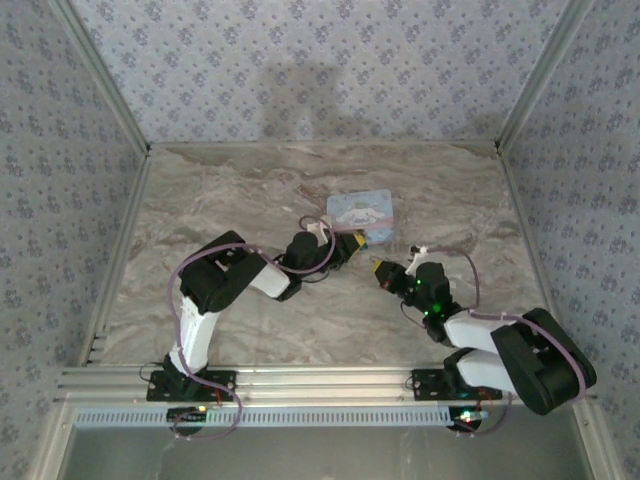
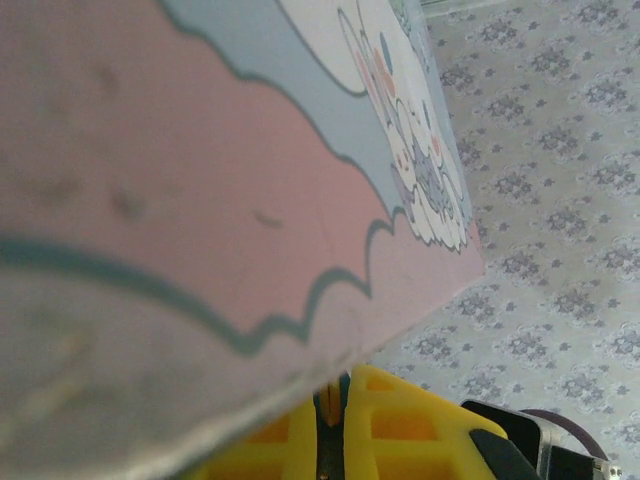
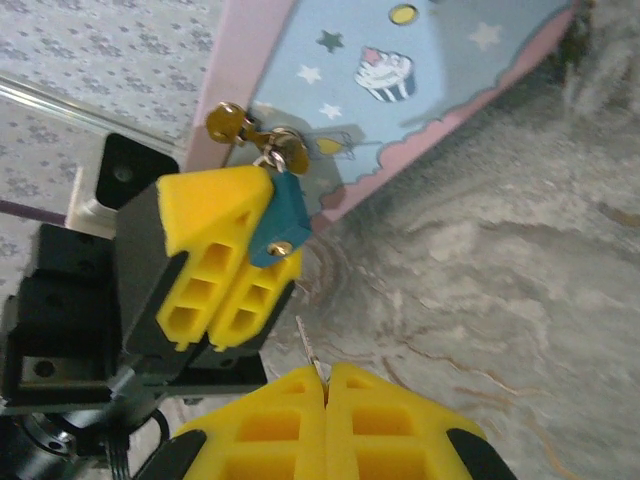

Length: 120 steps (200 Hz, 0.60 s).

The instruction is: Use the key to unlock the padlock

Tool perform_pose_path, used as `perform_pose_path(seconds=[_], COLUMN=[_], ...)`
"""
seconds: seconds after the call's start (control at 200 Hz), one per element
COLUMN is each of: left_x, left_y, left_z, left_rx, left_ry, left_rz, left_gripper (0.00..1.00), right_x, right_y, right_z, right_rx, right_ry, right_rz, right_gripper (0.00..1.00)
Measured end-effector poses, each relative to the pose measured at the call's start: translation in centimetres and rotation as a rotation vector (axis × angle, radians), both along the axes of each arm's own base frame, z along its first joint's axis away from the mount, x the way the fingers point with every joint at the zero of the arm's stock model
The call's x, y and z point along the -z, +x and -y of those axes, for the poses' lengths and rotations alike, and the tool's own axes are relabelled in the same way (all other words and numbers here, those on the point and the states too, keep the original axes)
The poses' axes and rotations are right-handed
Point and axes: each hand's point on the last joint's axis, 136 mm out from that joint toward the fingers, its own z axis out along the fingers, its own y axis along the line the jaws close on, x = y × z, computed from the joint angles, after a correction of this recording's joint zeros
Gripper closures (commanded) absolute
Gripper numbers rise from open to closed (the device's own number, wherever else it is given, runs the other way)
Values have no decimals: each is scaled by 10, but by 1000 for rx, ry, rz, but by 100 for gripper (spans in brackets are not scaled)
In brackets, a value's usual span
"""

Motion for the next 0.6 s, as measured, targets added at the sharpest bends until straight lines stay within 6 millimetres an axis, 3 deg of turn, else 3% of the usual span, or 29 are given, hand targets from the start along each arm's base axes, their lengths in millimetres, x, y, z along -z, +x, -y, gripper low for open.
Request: perform_pose_path(seconds=[0.2,0.6], left_x=[-13,-18], left_y=[2,3], left_z=[1,1], left_rx=[-8,-14], left_ry=[-56,-102], left_rz=[9,9], left_gripper=[100,100], right_x=[-17,-13], right_y=[10,17], right_z=[-5,-10], right_rx=[6,7], right_ry=[33,38], right_rz=[48,43], right_gripper=[100,100])
